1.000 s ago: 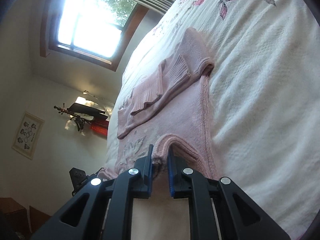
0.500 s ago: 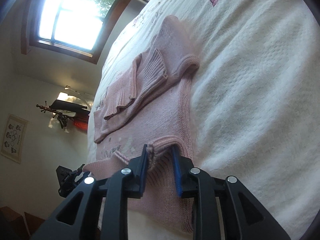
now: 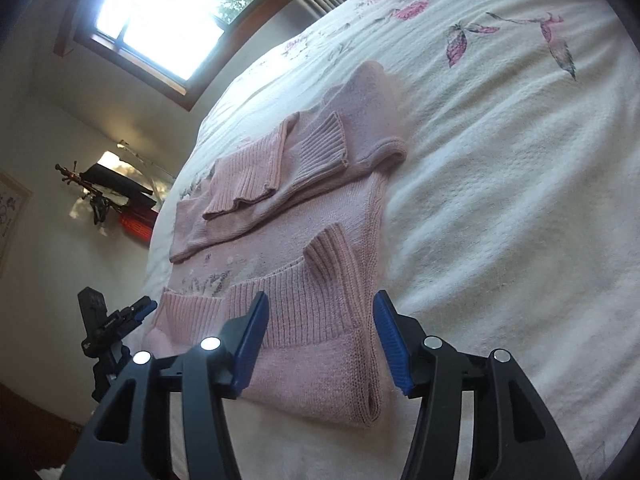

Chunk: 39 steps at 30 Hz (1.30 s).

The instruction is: Fold small clothes

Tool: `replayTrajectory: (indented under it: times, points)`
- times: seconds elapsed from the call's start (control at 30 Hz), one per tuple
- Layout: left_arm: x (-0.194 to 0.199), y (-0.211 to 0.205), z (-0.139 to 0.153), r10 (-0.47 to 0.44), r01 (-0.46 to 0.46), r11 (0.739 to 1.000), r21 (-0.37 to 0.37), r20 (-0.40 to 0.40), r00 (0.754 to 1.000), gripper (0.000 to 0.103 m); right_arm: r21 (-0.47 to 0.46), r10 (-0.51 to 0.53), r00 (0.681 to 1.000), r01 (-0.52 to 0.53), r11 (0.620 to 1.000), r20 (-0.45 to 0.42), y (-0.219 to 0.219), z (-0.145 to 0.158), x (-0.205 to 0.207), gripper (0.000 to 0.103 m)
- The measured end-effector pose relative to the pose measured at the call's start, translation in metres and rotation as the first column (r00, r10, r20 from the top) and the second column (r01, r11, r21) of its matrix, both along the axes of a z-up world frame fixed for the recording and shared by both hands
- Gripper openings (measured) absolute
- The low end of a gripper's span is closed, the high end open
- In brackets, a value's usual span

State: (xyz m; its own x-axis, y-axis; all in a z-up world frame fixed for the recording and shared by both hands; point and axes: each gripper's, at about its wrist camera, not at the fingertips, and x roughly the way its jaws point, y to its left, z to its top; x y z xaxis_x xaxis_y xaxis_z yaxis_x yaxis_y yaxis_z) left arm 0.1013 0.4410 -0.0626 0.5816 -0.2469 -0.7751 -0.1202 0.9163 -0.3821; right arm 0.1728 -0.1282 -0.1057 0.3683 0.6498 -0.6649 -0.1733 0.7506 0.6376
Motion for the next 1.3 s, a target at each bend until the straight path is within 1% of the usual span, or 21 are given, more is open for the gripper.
replayTrajectory:
  times: [0.17, 0.2, 0.27, 0.3, 0.37, 0.4, 0.43, 0.5, 0.6, 0.67, 0.77, 0.9, 0.93, 1.03, 1.07, 1.1, 1.13, 1.2, 1.23, 1.27, 1.3]
  points:
    - [0.020, -0.019, -0.010, -0.074, 0.077, 0.992, 0.103, -0.037, 0.997, 0.051, -0.012, 0.028, 1.000, -0.028, 1.000, 0.003, 0.008, 0.000, -0.001, 0.056]
    - [0.023, -0.023, -0.013, -0.091, 0.097, 0.988, 0.121, -0.050, 0.995, 0.049, -0.013, 0.030, 1.000, -0.030, 0.999, 0.002, 0.008, -0.001, -0.001, 0.056]
    - [0.026, -0.030, -0.018, -0.114, 0.125, 0.982, 0.145, -0.079, 0.990, 0.039, -0.011, 0.032, 0.999, -0.033, 0.999, -0.004, 0.010, -0.003, 0.001, 0.056]
    - [0.028, -0.032, -0.021, -0.119, 0.133, 0.979, 0.154, -0.093, 0.988, 0.037, -0.012, 0.034, 0.999, -0.034, 0.999, -0.006, 0.011, -0.004, 0.002, 0.056]
    - [0.027, -0.033, -0.024, -0.129, 0.142, 0.978, 0.152, -0.094, 0.987, 0.028, -0.015, 0.040, 0.999, -0.040, 0.999, -0.007, 0.013, -0.005, 0.003, 0.057]
    - [0.025, -0.031, -0.025, -0.135, 0.146, 0.980, 0.132, -0.091, 0.987, 0.025, -0.017, 0.044, 0.999, -0.045, 0.999, -0.006, 0.014, -0.005, 0.004, 0.057]
    - [0.023, -0.029, -0.026, -0.135, 0.145, 0.984, 0.105, -0.090, 0.987, 0.017, -0.023, 0.051, 0.999, -0.051, 0.998, -0.003, 0.015, -0.005, 0.004, 0.057]
    - [0.018, -0.025, -0.025, -0.132, 0.137, 0.989, 0.058, -0.080, 0.988, 0.012, -0.041, 0.070, 0.998, -0.069, 0.997, 0.008, 0.020, -0.003, 0.005, 0.057]
    - [0.013, -0.022, -0.026, -0.129, 0.129, 0.992, 0.003, -0.073, 0.989, 0.011, -0.097, 0.116, 0.993, -0.112, 0.989, 0.037, 0.030, 0.002, 0.006, 0.058]
    - [0.012, -0.021, -0.030, -0.122, 0.124, 0.992, 0.018, -0.084, 0.989, 0.015, -0.149, 0.155, 0.986, -0.145, 0.978, 0.057, 0.039, 0.006, 0.007, 0.058]
    - [0.014, -0.018, -0.035, -0.120, 0.120, 0.993, -0.008, -0.086, 0.989, 0.016, -0.210, 0.204, 0.976, -0.185, 0.960, 0.075, 0.051, 0.007, 0.011, 0.063]
    - [0.019, -0.022, -0.038, -0.124, 0.123, 0.992, -0.010, -0.092, 0.988, 0.019, -0.344, 0.238, 0.969, -0.203, 0.917, 0.064, 0.065, -0.002, 0.021, 0.066]
    - [0.019, -0.022, -0.038, -0.122, 0.122, 0.992, -0.013, -0.092, 0.988, 0.019, -0.359, 0.240, 0.969, -0.205, 0.911, 0.058, 0.067, -0.005, 0.025, 0.066]
    - [0.020, -0.022, -0.037, -0.121, 0.120, 0.993, -0.017, -0.091, 0.988, 0.017, -0.346, 0.246, 0.969, -0.219, 0.912, 0.036, 0.069, -0.014, 0.037, 0.065]
    - [0.020, -0.023, -0.037, -0.124, 0.122, 0.992, -0.018, -0.089, 0.988, 0.012, -0.346, 0.257, 0.966, -0.231, 0.909, 0.031, 0.071, -0.016, 0.039, 0.064]
    - [0.020, -0.023, -0.037, -0.124, 0.123, 0.992, -0.017, -0.088, 0.988, 0.012, -0.356, 0.271, 0.962, -0.246, 0.902, 0.021, 0.074, -0.020, 0.042, 0.057]
    - [0.019, -0.024, -0.036, -0.124, 0.123, 0.992, -0.014, -0.087, 0.988, 0.011, -0.376, 0.282, 0.959, -0.258, 0.890, 0.008, 0.077, -0.023, 0.043, 0.044]
    - [0.017, -0.026, -0.033, -0.123, 0.123, 0.992, -0.008, -0.079, 0.989, 0.009, -0.413, 0.303, 0.953, -0.279, 0.867, -0.007, 0.081, -0.027, 0.043, 0.027]
    - [0.015, -0.027, -0.030, -0.124, 0.124, 0.992, -0.005, -0.069, 0.990, 0.009, -0.414, 0.309, 0.951, -0.281, 0.866, 0.001, 0.081, -0.027, 0.042, 0.017]
    - [0.011, -0.028, -0.026, -0.125, 0.125, 0.992, -0.003, -0.054, 0.991, 0.009, -0.413, 0.316, 0.949, -0.282, 0.866, 0.016, 0.080, -0.023, 0.039, 0.012]
    - [0.006, -0.030, -0.019, -0.122, 0.122, 0.992, 0.008, -0.032, 0.992, 0.009, -0.416, 0.321, 0.946, -0.277, 0.866, 0.036, 0.079, -0.018, 0.035, 0.012]
